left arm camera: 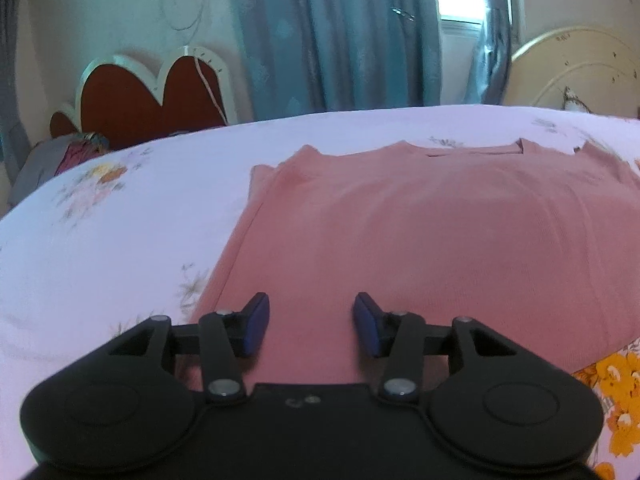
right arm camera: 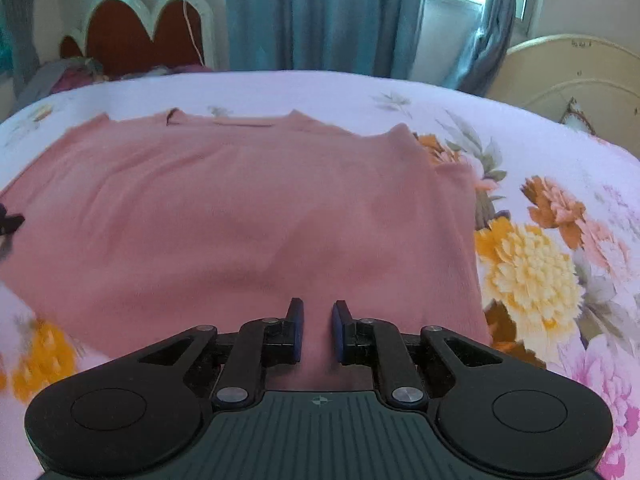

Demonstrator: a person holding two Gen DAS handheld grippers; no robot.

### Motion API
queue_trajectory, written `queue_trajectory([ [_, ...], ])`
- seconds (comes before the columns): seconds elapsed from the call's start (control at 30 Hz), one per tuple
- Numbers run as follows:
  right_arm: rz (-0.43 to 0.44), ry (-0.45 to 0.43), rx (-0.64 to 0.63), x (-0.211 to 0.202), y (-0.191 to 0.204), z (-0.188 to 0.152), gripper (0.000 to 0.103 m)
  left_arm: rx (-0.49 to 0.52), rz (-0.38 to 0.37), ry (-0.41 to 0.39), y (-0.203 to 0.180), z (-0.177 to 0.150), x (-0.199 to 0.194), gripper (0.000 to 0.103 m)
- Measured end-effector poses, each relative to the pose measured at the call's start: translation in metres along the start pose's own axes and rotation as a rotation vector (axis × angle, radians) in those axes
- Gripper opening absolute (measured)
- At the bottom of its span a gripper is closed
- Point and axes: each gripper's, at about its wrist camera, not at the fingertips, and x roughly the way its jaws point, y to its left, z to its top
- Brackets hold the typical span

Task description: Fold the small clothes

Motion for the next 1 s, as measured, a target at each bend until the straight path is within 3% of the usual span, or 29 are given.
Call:
queue_trajectory([
  [0.23, -0.012, 0.042, 0.055, -0.012, -0.017, -0.004, 0.013, -0.083, -0.021, 0.098, 0.007, 0.014, -0.004, 0.052],
  [0.3, 0.043, 0.004, 0.126, -0.022, -0.019, 0.001, 0.013, -0.126, -0.030, 0.128, 0.008, 0.016, -0.008, 0.065],
  [0.37, 0.074, -0.026, 0.159, -0.030, -0.012, 0.007, 0.013, -0.161, -0.030, 0.149, 0.008, 0.017, -0.011, 0.071],
  [0.8, 0.190, -0.022, 0.151, -0.014, 0.063, 0.032, 0.015, -0.178, -0.040, 0.209, 0.005, 0.007, -0.013, 0.072],
  [0.83, 0.193, -0.028, 0.149, -0.015, 0.070, 0.035, 0.020, -0.187, -0.049, 0.213, 0.007, 0.007, -0.015, 0.072],
  [0.87, 0.194, -0.036, 0.147, -0.015, 0.075, 0.038, 0.042, -0.202, -0.058, 0.217, 0.009, 0.007, -0.018, 0.072],
  [0.93, 0.194, -0.071, 0.141, -0.019, 0.085, 0.042, 0.066, -0.249, -0.086, 0.231, 0.017, 0.006, -0.024, 0.072],
  [1.0, 0.189, -0.094, 0.121, -0.021, 0.096, 0.048, 0.066, -0.304, -0.116, 0.250, 0.024, 0.004, -0.029, 0.074],
])
